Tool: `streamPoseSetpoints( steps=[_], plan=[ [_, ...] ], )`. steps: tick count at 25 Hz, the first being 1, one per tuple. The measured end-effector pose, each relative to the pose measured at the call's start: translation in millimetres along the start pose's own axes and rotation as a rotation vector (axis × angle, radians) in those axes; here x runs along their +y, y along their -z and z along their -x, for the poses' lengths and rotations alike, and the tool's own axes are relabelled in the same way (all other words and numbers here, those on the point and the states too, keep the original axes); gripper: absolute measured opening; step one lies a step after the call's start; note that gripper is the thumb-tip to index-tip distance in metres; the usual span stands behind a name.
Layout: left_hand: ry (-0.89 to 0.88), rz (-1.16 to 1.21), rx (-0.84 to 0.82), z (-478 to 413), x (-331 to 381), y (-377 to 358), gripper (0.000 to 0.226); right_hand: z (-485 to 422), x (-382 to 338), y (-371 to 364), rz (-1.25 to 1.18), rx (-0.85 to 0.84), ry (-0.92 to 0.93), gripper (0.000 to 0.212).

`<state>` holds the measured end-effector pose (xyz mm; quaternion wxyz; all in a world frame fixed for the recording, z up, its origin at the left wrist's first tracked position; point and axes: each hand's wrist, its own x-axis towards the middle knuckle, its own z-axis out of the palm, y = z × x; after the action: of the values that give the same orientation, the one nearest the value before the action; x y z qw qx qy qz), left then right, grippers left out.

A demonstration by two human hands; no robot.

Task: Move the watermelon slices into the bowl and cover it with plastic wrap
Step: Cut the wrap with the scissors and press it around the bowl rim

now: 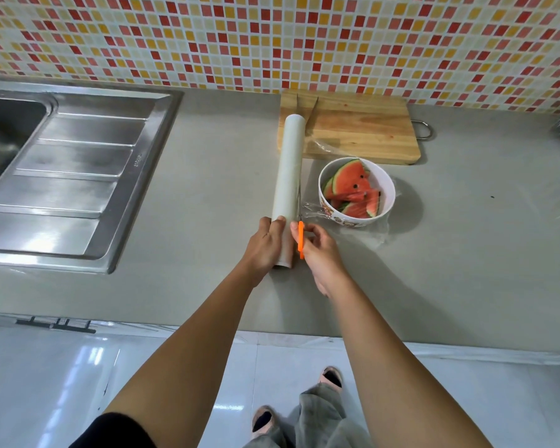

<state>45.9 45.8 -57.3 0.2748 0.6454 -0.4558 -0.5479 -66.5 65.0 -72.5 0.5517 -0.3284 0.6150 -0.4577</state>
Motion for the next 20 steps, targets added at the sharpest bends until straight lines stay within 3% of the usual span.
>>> streamPoseSetpoints(
  steps=[4,20],
  plan=[
    [-0.003,-0.008,-0.017,4,-2,1,0.038,-6,-3,0,-0.028,-0.002,0.008,0.024],
    [-0.055,-0.044,-0.042,17,1,6,0.037,-34,-17,-7,-0.060,0.052,0.037,0.023]
  ],
)
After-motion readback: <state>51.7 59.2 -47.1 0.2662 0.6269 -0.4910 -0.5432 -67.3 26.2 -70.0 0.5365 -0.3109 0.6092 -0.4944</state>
